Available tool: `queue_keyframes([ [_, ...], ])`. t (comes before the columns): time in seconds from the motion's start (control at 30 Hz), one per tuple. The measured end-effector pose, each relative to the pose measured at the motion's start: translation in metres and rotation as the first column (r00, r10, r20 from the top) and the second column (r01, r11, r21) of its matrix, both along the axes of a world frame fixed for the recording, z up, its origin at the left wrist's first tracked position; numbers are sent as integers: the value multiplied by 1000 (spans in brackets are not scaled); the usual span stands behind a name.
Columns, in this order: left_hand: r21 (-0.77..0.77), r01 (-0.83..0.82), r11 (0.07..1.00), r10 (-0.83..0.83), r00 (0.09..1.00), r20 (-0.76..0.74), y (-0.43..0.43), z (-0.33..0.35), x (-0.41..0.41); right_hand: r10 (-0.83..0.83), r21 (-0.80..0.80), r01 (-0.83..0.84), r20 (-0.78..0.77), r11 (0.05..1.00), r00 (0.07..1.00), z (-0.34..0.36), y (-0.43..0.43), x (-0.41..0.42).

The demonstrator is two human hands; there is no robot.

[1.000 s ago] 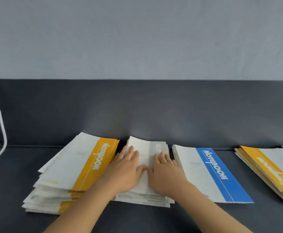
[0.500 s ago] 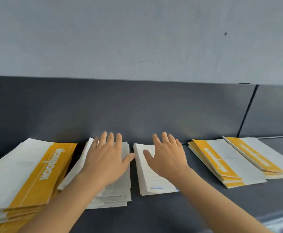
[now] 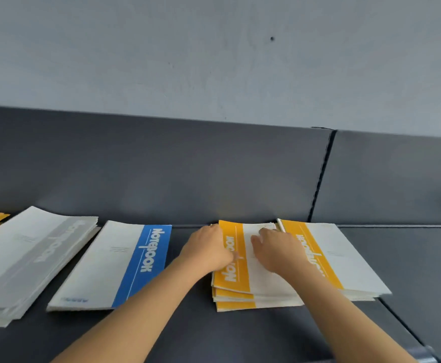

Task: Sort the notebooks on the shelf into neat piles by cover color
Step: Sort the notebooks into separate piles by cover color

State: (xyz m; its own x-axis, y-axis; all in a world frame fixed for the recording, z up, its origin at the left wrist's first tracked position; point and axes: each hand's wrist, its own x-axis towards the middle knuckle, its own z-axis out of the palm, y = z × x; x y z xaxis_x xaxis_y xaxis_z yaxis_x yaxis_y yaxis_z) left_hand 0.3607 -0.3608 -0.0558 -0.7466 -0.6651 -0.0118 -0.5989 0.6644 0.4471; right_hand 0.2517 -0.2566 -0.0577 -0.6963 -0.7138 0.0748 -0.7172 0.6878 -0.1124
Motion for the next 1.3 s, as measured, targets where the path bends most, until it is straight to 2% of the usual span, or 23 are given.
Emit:
queue_keyframes([
  [0.1, 61, -90, 994, 89, 996, 10, -5, -2, -7, 48, -35, -48, -1, 998, 999, -13, 0, -8],
  [0.2, 115, -118, 986, 106, 989, 100, -13, -3, -5, 115, -43, -114, 12, 993, 993, -21, -4, -7],
  [0.33, 281, -159, 947, 134, 985, 106, -27, 1, 8, 186, -40, -186, -4, 982, 982, -25, -4, -5],
  [0.4, 231, -150, 961, 134, 988, 80, -32, 4, 15, 239, -32, -239, -14, 970, 971, -24, -3, -4],
  [0.47, 118, -135, 984, 134, 991, 13, -34, 10, 22, 336, -82, -334, 11, 939, 942, -19, -5, -1],
  [0.6, 64, -15, 998, 31, 967, -254, -40, 36, 41, 575, -226, -574, -65, 787, 815, 11, -25, 21],
  [0.7, 72, 110, 991, -83, 949, -305, -48, 57, 68, 590, -231, -590, -78, 773, 804, 41, -48, 41],
  [0.8, -11, -4, 1000, 0, 946, -325, -64, 71, 97, 606, -273, -562, 117, 781, 787, 63, -70, 63],
  [0.9, -129, -186, 974, 102, 869, -484, -92, 76, 139, 613, -476, -407, 450, 780, 649, 69, -89, 87],
  [0.97, -167, -252, 953, 133, 846, -517, -115, 76, 173, 579, -551, -237, 610, 800, 541, 66, -104, 107],
  [1.03, -184, -293, 938, 192, 884, -427, -137, 76, 210, 548, -580, -58, 725, 812, 418, 61, -124, 137],
  [1.1, -164, -305, 938, 236, 910, -340, -161, 75, 249, 537, -586, 65, 777, 808, 329, 57, -147, 178],
  [1.2, -222, -270, 937, 236, 957, -169, -195, 72, 307, 502, -565, 218, 817, 796, 284, 51, -188, 251],
  [1.3, -170, -218, 961, 207, 975, -82, -229, 69, 362, 496, -564, 311, 824, 765, 276, 50, -229, 322],
])
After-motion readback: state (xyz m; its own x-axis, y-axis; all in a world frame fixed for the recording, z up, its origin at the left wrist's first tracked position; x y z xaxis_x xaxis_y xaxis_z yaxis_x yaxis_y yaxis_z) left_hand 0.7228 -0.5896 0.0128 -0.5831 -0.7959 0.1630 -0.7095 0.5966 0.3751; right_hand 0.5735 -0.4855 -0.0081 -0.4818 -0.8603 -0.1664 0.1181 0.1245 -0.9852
